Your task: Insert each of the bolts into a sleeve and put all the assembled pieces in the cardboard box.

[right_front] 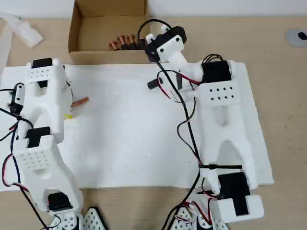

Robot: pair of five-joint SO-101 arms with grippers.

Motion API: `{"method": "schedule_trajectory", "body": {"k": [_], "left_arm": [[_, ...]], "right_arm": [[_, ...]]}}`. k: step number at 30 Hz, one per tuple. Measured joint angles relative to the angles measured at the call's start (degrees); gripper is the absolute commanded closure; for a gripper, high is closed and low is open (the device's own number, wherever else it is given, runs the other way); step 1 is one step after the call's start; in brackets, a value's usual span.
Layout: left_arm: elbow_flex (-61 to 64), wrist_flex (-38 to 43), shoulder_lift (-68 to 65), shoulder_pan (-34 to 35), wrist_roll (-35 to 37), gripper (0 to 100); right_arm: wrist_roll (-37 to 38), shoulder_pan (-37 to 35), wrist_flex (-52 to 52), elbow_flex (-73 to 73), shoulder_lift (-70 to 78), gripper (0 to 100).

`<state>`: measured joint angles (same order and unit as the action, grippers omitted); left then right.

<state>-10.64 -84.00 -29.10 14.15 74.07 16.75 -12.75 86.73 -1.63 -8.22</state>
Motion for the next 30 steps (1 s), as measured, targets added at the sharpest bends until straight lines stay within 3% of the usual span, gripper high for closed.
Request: {"method": "schedule_trajectory", "body": {"k": [9, 20, 26, 30], "left_arm": [[-1.0, 0.9, -0.4, 2.5, 0.0, 99], [-0.6, 0.7, -0.9, 4.0, -0.8, 99], [-1.1, 0.2, -0.9, 4.2, -12.1, 99], [-5.1, -4.5, -1.4, 4.6, -28.0, 99]], "right_arm": [[0.0, 0.0, -1.1, 2.4, 0.0, 98.9], [0.0, 0.0, -2.5, 3.8, 0.0, 98.9], [-1.0, -1.0, -4.5, 3.8, 0.0, 98.9], [-6.5, -4.8, -7.0, 3.8, 2.1, 98.9]]}}
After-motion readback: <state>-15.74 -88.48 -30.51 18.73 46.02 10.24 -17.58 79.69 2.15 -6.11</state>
